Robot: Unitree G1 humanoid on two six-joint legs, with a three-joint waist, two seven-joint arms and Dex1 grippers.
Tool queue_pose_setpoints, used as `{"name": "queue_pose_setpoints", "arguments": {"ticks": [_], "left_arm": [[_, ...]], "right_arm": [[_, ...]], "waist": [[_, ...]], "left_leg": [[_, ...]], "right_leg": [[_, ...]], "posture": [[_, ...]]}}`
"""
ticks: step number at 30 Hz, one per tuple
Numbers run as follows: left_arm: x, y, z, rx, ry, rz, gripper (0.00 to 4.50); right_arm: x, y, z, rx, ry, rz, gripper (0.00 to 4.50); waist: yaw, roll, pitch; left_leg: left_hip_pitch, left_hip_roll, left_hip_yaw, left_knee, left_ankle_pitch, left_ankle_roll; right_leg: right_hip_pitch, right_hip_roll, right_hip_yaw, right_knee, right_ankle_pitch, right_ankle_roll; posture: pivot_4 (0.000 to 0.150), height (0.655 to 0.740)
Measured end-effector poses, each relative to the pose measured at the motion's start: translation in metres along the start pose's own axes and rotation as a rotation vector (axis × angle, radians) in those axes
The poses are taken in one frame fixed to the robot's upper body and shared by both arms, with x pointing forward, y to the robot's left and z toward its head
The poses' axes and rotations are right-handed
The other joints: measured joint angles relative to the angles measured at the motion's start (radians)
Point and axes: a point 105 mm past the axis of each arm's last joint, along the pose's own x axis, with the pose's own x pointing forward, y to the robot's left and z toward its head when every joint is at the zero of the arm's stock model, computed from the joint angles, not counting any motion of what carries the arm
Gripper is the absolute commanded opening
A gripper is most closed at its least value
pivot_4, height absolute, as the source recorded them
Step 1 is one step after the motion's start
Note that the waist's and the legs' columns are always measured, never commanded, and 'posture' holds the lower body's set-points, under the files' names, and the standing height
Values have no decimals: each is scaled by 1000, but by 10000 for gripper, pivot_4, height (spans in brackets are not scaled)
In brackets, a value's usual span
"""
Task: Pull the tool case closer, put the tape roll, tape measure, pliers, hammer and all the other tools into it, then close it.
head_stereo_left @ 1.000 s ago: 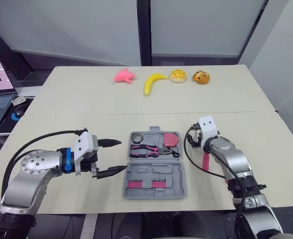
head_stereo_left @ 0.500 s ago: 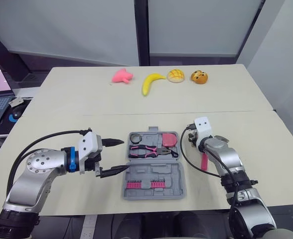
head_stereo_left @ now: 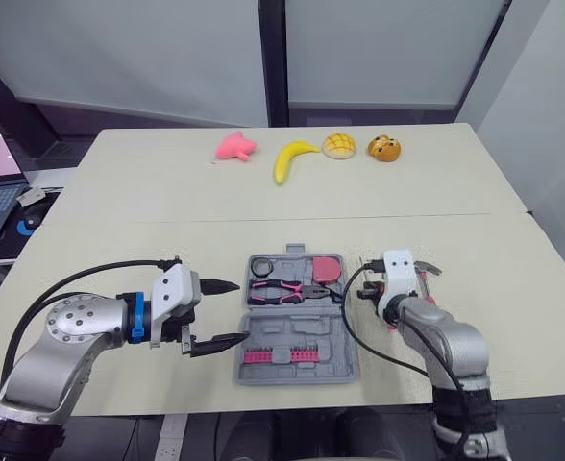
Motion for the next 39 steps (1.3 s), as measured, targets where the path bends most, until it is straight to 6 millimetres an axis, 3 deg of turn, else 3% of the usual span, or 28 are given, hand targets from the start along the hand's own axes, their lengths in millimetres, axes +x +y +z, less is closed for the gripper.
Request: {"name": "queue_pose_setpoints", "arguments": {"ticks": [7, 18, 25, 27, 35, 38, 39], "left_arm": [[1, -1, 4, -13, 4, -13, 45000], [2, -1, 9, -9, 6, -21, 45000], [2, -9, 1, -32, 15, -30, 45000], [2, -9, 1, -26, 14, -30, 45000], [1, -9, -2, -16, 18, -24, 45000], [-1, -8, -4, -15, 19, -18, 45000], [-1, -8, -4, -14, 18, -16, 45000]], "right_arm": [[-9, 2, -12, 63, 38, -26, 3183], [-3, 0, -15, 83, 37, -45, 3183], [1, 3, -15, 90, 23, -29, 3183], [1, 3, -15, 97, 20, -22, 10479], [-5, 1, -10, 154, 9, -2, 27667], [-19, 1, 9, 154, -46, 47, 34758], [-24, 2, 17, 127, -70, 76, 34758]], "waist": [[0, 0, 0], [-1, 0, 0], [-1, 0, 0], [-1, 0, 0], [0, 0, 0], [0, 0, 0], [0, 1, 1]], "left_leg": [[0, 0, 0, 0, 0, 0], [0, 0, 0, 0, 0, 0], [1, 0, 0, 0, 0, 0], [1, 0, 0, 0, 0, 0], [0, 0, 0, 0, 0, 0], [0, 0, 0, 0, 0, 0], [0, 0, 0, 0, 0, 0]], "right_leg": [[-1, 0, 0, 0, 0, 0], [-1, 0, 0, 0, 0, 0], [-1, 0, 0, 0, 0, 0], [-1, 0, 0, 0, 0, 0], [0, 0, 0, 0, 0, 0], [0, 0, 0, 0, 0, 0], [0, 0, 0, 0, 0, 0]], "posture": [[1500, 7193], [1500, 7193], [1500, 7193], [1500, 7193], [1500, 7193], [1500, 7193], [1500, 7193]]}}
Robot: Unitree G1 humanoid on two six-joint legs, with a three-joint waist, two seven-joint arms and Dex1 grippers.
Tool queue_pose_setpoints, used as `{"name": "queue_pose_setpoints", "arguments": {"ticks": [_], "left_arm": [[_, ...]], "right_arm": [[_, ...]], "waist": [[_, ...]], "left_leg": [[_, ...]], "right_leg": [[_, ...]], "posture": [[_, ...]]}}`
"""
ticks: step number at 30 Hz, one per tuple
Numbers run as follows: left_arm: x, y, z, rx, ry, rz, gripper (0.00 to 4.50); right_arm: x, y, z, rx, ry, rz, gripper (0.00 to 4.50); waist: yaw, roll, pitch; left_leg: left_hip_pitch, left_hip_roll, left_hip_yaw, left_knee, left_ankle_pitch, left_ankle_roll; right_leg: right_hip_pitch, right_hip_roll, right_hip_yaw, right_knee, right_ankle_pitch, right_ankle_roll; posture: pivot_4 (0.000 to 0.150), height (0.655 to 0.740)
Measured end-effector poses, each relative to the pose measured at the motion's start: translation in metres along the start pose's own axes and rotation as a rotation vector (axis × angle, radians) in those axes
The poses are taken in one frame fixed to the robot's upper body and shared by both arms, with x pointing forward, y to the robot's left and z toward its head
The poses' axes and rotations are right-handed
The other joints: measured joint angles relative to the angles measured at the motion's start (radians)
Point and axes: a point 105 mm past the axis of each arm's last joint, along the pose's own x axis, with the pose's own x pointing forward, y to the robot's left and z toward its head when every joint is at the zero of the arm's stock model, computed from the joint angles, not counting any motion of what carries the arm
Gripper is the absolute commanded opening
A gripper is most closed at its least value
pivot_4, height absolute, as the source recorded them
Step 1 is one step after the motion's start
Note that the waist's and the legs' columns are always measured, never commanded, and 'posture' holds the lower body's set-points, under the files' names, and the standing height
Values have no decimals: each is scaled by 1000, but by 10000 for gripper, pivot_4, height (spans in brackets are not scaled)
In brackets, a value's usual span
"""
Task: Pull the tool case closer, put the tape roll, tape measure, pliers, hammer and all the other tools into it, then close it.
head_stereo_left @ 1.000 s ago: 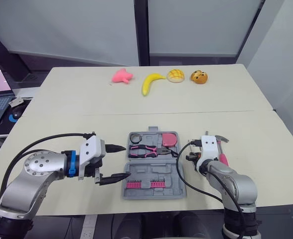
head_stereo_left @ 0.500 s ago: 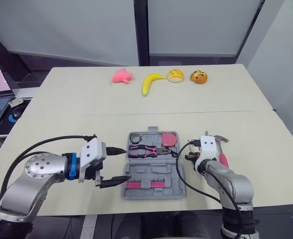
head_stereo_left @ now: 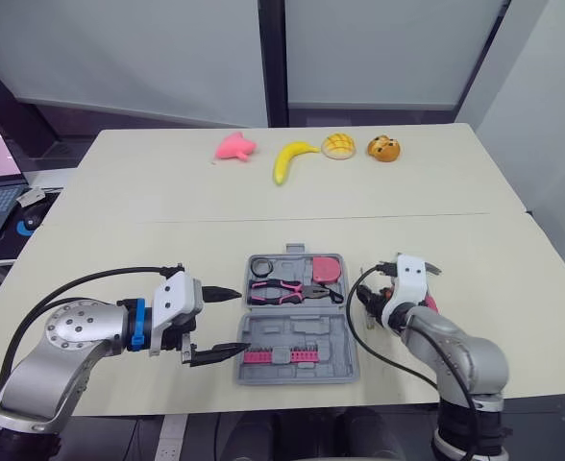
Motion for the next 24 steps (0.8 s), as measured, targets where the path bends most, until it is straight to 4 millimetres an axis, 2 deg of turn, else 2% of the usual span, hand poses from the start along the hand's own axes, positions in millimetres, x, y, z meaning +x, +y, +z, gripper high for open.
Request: {"name": "queue_pose_setpoints", "arguments": {"ticks": [3, 6, 11, 14, 19, 24], "left_arm": [[-1, 1, -1, 2, -2, 5, 45000], [-3, 4, -4, -8, 4, 17, 45000], [-4, 5, -1, 5, -1, 22, 45000], [-4, 3, -3, -1, 2, 22, 45000], [-5, 0, -6, -12, 7, 19, 45000], [-3, -2, -5, -7, 3, 18, 45000]], "right_arm": [[-15, -2, 24, -251, -25, 98, 34758], [-24, -18, 37, -718, 25, 210, 34758], [-21, -15, 62, -1371, 86, 516, 34758], [-20, -11, 65, -1737, 171, 724, 34758], [-6, -7, 55, -2068, 353, 963, 34758], [8, 1, 46, -2255, 444, 1089, 34758]], "waist": [[2, 1, 1], [2, 2, 3], [-15, 2, 4], [-19, 1, 5], [-14, -1, 6], [-2, -1, 6]], "left_leg": [[0, -1, 0, 1, 0, 0], [1, -2, 0, 1, 0, 1], [1, 2, 2, 0, 0, 1], [1, 3, 2, 0, 0, 1], [0, 2, 3, 2, 0, 0], [0, 2, 2, 2, 0, 0]], "right_leg": [[0, 0, -1, -2, 0, 0], [1, -1, -1, -4, -1, 1], [1, 2, -1, -2, -1, 1], [1, 2, -1, -2, -1, 1], [1, 0, -1, -2, -1, 1], [1, 0, -1, -2, -1, 1]], "posture": [[1500, 7193], [1500, 7193], [1500, 7193], [1500, 7193], [1500, 7193], [1500, 7193]]}}
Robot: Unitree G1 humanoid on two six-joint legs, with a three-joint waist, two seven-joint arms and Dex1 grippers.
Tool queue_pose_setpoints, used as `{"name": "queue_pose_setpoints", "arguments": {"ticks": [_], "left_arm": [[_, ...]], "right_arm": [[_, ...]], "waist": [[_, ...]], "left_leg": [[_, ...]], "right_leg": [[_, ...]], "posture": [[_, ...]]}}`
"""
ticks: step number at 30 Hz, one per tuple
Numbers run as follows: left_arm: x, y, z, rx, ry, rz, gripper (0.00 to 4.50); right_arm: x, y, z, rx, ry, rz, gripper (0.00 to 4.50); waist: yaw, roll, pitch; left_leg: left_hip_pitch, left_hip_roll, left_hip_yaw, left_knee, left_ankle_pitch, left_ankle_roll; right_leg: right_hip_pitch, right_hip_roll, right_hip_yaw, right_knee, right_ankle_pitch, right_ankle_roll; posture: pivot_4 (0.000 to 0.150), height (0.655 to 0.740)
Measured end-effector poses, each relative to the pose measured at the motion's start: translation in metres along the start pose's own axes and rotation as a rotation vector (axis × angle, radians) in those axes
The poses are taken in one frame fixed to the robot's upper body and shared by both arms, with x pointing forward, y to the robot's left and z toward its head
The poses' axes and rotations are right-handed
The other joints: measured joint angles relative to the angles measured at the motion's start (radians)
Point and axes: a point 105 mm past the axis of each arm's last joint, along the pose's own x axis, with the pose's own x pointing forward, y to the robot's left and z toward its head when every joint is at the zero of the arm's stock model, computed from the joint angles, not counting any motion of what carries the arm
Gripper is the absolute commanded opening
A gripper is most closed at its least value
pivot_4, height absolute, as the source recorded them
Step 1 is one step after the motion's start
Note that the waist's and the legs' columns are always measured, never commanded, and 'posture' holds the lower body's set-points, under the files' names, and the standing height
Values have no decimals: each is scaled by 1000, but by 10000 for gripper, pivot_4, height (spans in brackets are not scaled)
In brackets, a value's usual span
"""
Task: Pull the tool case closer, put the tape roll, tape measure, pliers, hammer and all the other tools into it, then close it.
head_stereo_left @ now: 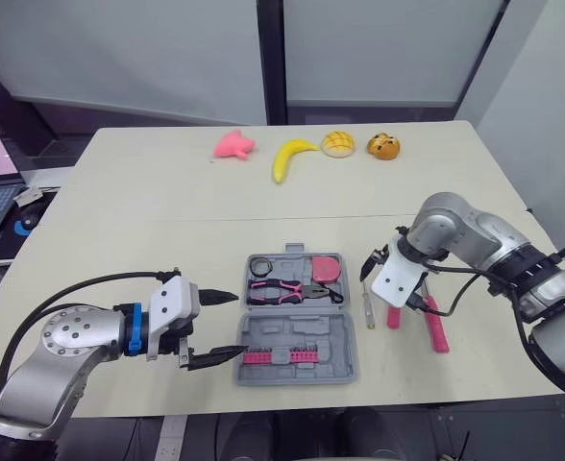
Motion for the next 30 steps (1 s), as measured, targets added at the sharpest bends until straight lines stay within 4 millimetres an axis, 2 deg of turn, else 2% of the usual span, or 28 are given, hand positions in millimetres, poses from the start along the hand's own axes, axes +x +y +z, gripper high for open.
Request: {"name": "queue_pose_setpoints", "arguments": {"ticks": [3, 8, 17, 19, 22, 25, 30], "left_arm": [[2, 0, 1, 4, 2, 5, 45000], [4, 2, 4, 12, 0, 17, 45000], [8, -1, 9, 15, 4, 32, 45000], [8, -1, 7, 8, 7, 37, 45000], [8, -3, 8, 7, 9, 41, 45000], [8, -2, 7, 1, 12, 46, 45000], [9, -2, 7, -3, 14, 53, 45000]], "right_arm": [[15, 1, -4, -87, 35, 92, 34758], [36, 2, -2, -165, 31, 151, 34758], [44, -4, -9, -221, 69, 187, 34758], [49, -6, -7, -235, 64, 194, 31021], [55, -6, -4, -257, 60, 210, 22987], [55, -11, -5, -273, 71, 209, 16739], [57, -15, -5, -279, 80, 199, 8132]], "waist": [[8, 0, 0], [5, 0, 0], [2, 0, 1], [2, 0, 1], [2, 0, 1], [2, 0, 1], [2, 0, 1]], "left_leg": [[0, -1, 0, 0, 0, 0], [0, -1, 0, 0, 1, -1], [0, -1, -1, 0, 2, -3], [1, -1, -1, 0, 3, -4], [0, -1, -1, 0, 3, -5], [1, -1, -1, 0, 3, -6], [1, -1, -1, 0, 4, -6]], "right_leg": [[0, -1, 0, 0, 0, 0], [0, -1, 0, 1, 0, 0], [-1, 0, 0, 2, 0, 0], [-1, 0, 0, 2, 0, 0], [-1, 0, 0, 2, 0, 0], [-1, 0, 0, 2, 0, 0], [-1, 0, 0, 2, 0, 0]], "posture": [[1500, 7193], [1500, 7193], [1500, 7193], [1500, 7193], [1500, 7193], [1500, 7193], [1500, 7193]]}}
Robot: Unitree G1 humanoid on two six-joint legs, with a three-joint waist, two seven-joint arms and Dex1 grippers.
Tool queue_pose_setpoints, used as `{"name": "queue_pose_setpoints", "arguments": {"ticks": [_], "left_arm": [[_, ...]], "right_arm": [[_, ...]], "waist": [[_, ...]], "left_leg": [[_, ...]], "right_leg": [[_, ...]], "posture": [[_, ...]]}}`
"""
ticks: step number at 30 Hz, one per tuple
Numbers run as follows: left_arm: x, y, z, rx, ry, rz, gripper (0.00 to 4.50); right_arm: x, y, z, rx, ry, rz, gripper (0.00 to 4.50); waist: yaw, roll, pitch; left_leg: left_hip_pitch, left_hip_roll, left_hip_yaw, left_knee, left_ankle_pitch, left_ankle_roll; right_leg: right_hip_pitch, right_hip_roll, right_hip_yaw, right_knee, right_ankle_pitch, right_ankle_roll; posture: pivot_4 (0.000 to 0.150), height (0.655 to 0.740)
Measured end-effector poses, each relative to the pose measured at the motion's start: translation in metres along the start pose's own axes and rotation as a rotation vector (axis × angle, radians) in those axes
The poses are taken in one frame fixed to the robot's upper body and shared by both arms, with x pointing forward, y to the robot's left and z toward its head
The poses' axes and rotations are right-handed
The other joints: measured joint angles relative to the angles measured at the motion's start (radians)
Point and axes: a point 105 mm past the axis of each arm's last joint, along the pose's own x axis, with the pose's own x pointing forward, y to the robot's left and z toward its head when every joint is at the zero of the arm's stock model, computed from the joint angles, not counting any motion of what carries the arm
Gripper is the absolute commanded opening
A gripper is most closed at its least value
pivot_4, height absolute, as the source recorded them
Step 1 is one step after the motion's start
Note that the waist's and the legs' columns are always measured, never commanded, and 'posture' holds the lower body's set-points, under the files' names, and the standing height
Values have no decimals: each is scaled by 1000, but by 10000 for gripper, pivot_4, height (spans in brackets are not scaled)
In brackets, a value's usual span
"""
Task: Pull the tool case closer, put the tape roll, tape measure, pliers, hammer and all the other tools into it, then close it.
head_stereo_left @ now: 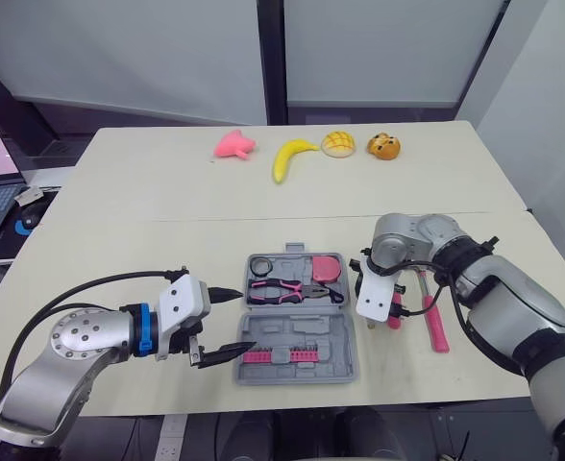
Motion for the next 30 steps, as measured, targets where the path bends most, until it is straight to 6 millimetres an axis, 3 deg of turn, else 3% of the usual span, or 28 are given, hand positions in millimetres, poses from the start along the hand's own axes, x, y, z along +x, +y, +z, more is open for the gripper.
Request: {"name": "queue_pose_setpoints", "arguments": {"ticks": [4, 11, 18, 21, 26, 30], "left_arm": [[0, 1, 0, -2, 1, 12, 45000], [1, 1, 0, -3, -7, 15, 45000], [2, 4, -2, -1, -19, 22, 45000], [3, 6, -3, -4, -27, 27, 45000], [3, 6, -1, 15, -47, 19, 45000], [3, 7, -3, 15, -50, 17, 45000]], "right_arm": [[0, -1, 0, -15, 5, -6, 2582], [-10, 13, -3, -28, -5, 4, 2582], [-65, 18, -4, 36, -5, -125, 2581], [-80, 26, 1, 206, -71, -185, 2581], [-87, 59, 16, 762, -290, -261, 2581], [-96, 81, 43, 1165, -472, -246, 2581]], "waist": [[1, 0, 0], [1, 0, 0], [2, 0, 0], [3, 0, 0], [22, 0, 0], [26, 1, 0]], "left_leg": [[0, 0, 0, 0, 0, 0], [0, 0, 0, 0, 0, 0], [0, 0, 0, 0, -2, 4], [-1, 0, -1, 0, -2, 4], [-2, 0, -1, 0, -3, 4], [-2, 0, -1, -1, -3, 4]], "right_leg": [[0, 0, 0, 0, 0, 0], [0, 0, 0, 0, 0, 0], [1, 0, 0, 0, 0, 0], [1, -1, 0, -1, 0, 0], [1, -2, 0, -2, 0, 0], [0, -2, 0, -2, 0, -1]], "posture": [[1500, 7193], [1500, 7193], [1500, 7193], [1500, 7193], [1500, 7193], [1500, 7193]]}}
